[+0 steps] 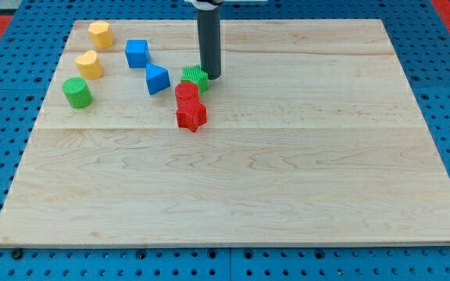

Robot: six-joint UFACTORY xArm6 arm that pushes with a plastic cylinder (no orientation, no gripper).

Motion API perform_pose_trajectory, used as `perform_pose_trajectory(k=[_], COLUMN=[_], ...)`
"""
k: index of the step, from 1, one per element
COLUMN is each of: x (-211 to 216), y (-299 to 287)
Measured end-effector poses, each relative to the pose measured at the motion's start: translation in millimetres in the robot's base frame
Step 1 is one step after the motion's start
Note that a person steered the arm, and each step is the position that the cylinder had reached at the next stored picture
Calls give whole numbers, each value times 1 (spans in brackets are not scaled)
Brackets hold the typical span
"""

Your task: Separate the red star from the red circle

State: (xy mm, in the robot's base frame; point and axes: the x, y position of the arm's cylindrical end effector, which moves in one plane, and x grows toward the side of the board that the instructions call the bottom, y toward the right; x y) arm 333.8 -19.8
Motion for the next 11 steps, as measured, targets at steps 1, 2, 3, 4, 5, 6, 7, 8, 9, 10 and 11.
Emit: perform_pose_trajectory(k=[1,2,3,4,5,6,7,8,9,10,11], x=[2,71,127,131,105,66,62,109,155,161,129], y=[18,75,31,-60,-105,-97,-26,-2,2,14,31])
